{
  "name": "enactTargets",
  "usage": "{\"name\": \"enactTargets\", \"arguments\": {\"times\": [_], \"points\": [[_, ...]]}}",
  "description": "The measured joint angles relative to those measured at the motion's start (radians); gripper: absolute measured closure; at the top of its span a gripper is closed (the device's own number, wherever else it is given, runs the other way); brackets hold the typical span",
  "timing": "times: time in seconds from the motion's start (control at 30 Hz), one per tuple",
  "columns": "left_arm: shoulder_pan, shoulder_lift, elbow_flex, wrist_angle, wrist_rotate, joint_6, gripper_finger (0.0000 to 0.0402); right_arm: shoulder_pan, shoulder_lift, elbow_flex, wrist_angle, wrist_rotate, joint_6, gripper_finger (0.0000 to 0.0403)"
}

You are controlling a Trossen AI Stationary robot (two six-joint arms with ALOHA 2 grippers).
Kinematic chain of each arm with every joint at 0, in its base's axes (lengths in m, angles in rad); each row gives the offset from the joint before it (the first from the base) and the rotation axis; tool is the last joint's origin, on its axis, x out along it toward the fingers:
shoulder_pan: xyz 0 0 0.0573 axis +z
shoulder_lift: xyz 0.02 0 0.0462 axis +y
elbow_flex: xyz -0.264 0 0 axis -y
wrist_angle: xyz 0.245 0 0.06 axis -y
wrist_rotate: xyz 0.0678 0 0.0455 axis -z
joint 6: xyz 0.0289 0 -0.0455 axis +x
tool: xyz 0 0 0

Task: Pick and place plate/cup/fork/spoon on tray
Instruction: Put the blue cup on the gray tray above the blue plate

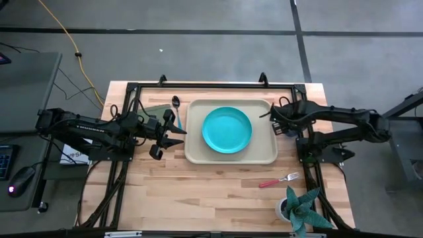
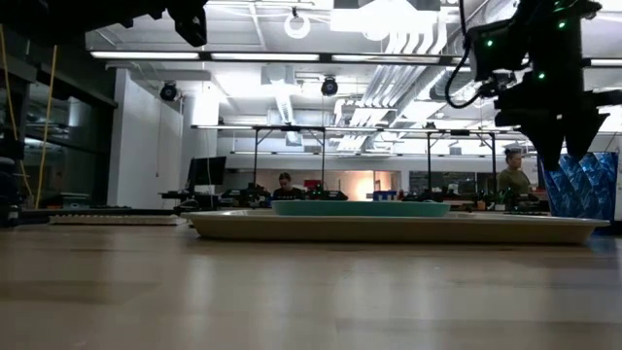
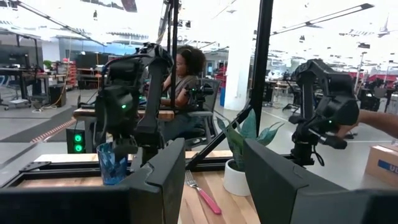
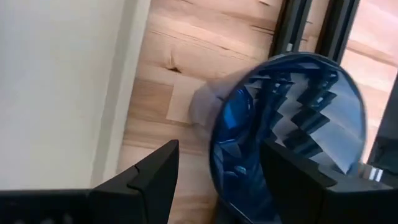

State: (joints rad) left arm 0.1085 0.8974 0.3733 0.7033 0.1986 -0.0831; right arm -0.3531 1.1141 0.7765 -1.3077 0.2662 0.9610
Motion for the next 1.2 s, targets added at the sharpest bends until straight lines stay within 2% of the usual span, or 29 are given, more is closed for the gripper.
{"name": "enactTargets", "arguments": {"times": [0.3,0.43,0.57,0.83,0.97,1.2], "points": [[0.0,0.0,0.0,0.0,0.0,0.0,0.0261,-0.095,0.135,0.0,0.039,-0.028,-0.12,0.0187],[0.0,0.0,0.0,0.0,0.0,0.0,0.0261,-0.126,0.175,0.0,0.045,-0.024,-0.157,0.0204],[0.0,0.0,0.0,-0.001,0.0,-0.001,0.0261,-0.148,0.187,0.001,0.045,-0.024,-0.182,0.025],[0.0,0.0,0.0,-0.002,0.0,-0.003,0.0261,-0.151,0.186,0.012,0.058,-0.066,-0.228,0.0389],[0.0,0.0,0.0,-0.002,0.0,-0.003,0.0261,-0.152,0.187,0.073,-0.021,-0.062,-0.251,0.0386],[0.0,0.0,0.0,-0.002,0.0,-0.003,0.0261,-0.132,0.186,0.338,-0.17,0.039,-0.228,0.0397]]}}
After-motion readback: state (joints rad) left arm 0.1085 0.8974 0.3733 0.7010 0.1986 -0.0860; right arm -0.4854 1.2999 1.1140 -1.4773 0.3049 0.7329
